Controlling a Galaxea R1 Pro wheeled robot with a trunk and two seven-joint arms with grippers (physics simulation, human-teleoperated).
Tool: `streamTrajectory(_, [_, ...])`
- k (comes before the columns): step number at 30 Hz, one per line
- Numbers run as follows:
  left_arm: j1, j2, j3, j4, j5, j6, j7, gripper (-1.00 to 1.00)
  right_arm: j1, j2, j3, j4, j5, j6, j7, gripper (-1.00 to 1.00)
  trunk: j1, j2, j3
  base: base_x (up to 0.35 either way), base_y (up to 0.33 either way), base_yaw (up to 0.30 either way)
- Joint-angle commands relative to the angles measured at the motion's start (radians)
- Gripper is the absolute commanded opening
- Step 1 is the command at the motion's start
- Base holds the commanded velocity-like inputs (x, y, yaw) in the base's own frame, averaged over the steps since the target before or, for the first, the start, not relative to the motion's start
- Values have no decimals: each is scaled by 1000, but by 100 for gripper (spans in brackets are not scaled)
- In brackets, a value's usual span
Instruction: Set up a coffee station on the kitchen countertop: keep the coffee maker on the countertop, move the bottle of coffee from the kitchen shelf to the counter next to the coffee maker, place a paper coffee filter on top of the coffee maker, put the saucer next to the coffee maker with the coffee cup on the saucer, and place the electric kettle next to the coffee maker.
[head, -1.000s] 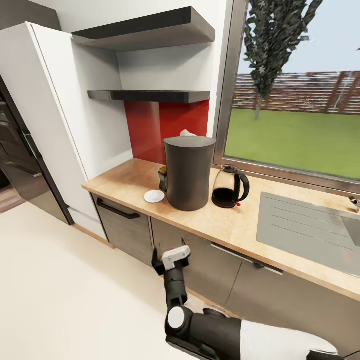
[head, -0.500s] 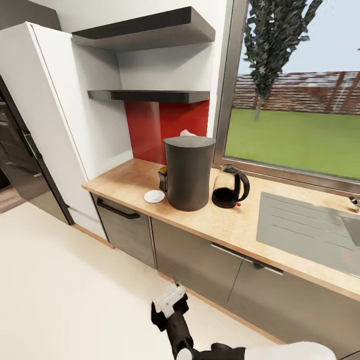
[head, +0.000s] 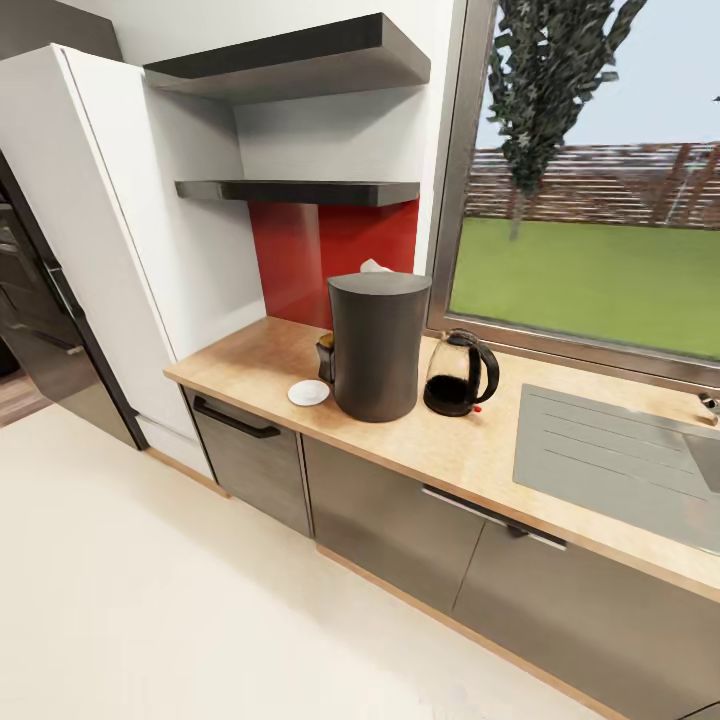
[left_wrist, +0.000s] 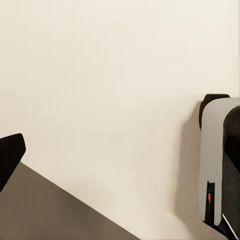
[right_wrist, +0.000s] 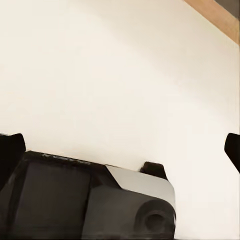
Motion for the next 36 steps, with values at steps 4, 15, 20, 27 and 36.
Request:
streamTrajectory(4, [0,-16,-7,0,10,-1,-4,100,70,-10,6,97,-29,15,38,100,1,-2,-2,0,0,0])
streamTrajectory(15, [2,-42,-8,1,10,6,-1,100,186,-43,4,126,-173,88,83,100,1,-2,-2,0,0,0])
streamTrajectory(20, [2,-49,-8,5,10,17,-1,100,193,-42,4,126,-183,90,92,100,1,-2,-2,0,0,0])
streamTrajectory(27, [2,-51,-11,30,9,20,-1,100,195,-37,3,126,-187,89,95,100,1,-2,-2,0,0,0])
streamTrajectory(36, [2,-52,-8,75,10,20,0,100,195,-36,1,125,-189,90,93,100,1,-2,-2,0,0,0])
